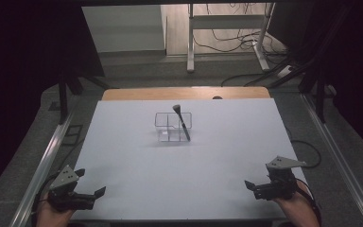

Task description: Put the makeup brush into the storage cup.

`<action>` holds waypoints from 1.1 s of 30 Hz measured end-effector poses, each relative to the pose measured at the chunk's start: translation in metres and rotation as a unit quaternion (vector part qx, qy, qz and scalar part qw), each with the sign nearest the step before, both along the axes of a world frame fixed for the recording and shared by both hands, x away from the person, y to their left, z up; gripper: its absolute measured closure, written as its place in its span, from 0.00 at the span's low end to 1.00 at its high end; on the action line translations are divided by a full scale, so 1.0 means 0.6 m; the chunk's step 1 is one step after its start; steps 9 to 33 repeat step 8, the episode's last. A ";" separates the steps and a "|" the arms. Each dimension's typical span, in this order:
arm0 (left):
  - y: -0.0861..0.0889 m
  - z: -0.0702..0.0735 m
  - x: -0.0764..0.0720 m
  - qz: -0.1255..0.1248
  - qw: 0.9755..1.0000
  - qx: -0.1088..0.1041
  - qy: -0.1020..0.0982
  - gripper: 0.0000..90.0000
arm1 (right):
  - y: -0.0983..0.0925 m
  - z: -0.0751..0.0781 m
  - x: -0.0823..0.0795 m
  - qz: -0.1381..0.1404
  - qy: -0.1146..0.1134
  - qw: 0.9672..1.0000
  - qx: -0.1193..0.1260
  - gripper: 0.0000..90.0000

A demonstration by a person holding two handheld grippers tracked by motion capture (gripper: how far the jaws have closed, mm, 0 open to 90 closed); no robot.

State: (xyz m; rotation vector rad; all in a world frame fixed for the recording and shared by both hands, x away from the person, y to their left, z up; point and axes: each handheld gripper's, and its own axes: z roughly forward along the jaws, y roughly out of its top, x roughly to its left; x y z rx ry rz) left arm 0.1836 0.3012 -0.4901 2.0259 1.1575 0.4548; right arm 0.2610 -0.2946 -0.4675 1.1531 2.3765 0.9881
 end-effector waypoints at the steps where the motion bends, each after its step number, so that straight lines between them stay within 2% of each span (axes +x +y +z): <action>1: 0.000 0.000 0.000 0.000 1.000 0.000 0.002 0.00 | 0.000 0.000 0.000 0.000 0.000 1.000 -0.001 0.00; 6: -0.003 -0.003 0.002 -0.001 1.000 0.015 0.003 0.00 | 0.000 0.000 0.000 -0.001 -0.001 1.000 -0.001 0.00; 33: -0.004 -0.003 0.003 -0.001 1.000 0.013 0.002 0.00 | 0.000 -0.001 0.000 -0.001 0.001 1.000 -0.001 0.00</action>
